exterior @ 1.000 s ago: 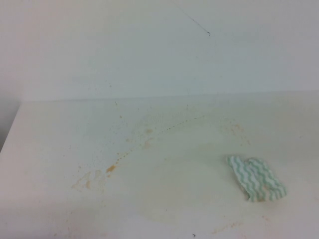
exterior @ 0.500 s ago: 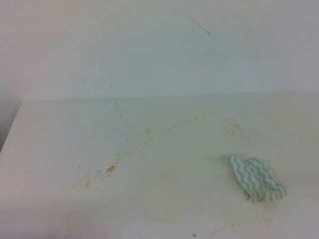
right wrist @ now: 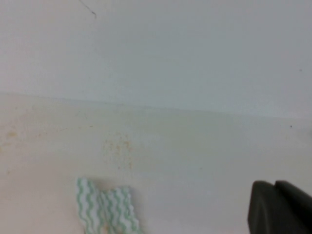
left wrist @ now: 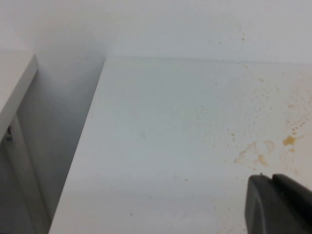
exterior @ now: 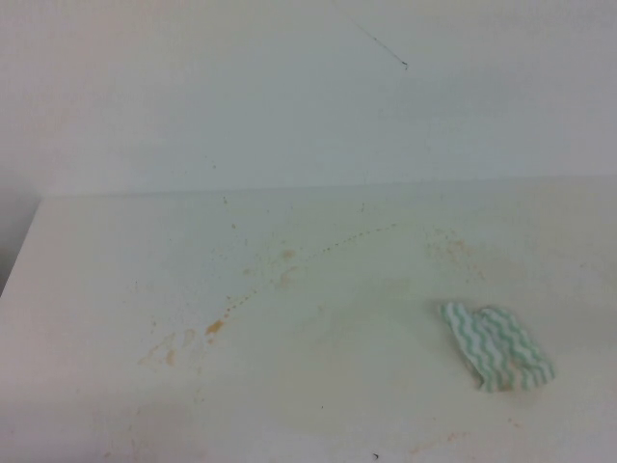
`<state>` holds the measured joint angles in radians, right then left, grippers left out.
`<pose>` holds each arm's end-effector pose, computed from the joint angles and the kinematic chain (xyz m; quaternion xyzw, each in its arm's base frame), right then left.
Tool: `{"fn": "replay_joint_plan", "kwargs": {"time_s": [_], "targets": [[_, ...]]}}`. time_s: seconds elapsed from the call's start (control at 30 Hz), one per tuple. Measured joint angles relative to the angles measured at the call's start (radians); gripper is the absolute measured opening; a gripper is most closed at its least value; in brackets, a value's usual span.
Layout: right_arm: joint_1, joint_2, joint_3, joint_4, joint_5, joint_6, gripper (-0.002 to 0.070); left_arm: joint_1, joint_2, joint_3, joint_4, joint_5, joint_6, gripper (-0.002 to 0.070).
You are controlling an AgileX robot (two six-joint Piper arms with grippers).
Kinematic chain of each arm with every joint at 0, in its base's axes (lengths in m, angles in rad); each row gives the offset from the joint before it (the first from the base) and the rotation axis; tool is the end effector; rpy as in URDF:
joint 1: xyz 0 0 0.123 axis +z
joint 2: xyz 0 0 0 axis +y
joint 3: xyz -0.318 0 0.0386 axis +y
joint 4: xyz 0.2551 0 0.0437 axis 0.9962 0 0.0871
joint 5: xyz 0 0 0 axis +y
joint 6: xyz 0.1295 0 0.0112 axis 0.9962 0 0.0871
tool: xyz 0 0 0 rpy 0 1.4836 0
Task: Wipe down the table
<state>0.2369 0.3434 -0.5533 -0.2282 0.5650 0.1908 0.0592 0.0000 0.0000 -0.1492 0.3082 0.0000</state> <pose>0.0802 0.0032 0.3295 -0.0577 0.7889 0.0235 0.6113 0.0641 -0.0021 0.1771 -0.0643 0.7770 -0.0436 0.6246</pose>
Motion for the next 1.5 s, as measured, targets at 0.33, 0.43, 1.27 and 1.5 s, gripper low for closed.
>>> {"fn": "replay_joint_plan", "kwargs": {"time_s": [0.33,0.43,1.27,1.5], "targets": [[-0.097,-0.225,0.245,0.000,-0.126,-0.018,-0.0002,0.000,0.000,0.000,0.000,0.000,0.000,-0.0004],[-0.157,-0.293,0.324,0.012,-0.126,-0.019,-0.0002,0.000,0.000,0.000,0.000,0.000,0.000,-0.0004],[-0.210,-0.355,0.579,0.132,-0.236,-0.046,-0.0002,0.000,0.000,0.000,0.000,0.000,0.000,-0.0004],[-0.210,-0.355,0.579,0.201,-0.238,-0.046,-0.0002,0.000,0.000,0.000,0.000,0.000,0.000,-0.0004]]}}
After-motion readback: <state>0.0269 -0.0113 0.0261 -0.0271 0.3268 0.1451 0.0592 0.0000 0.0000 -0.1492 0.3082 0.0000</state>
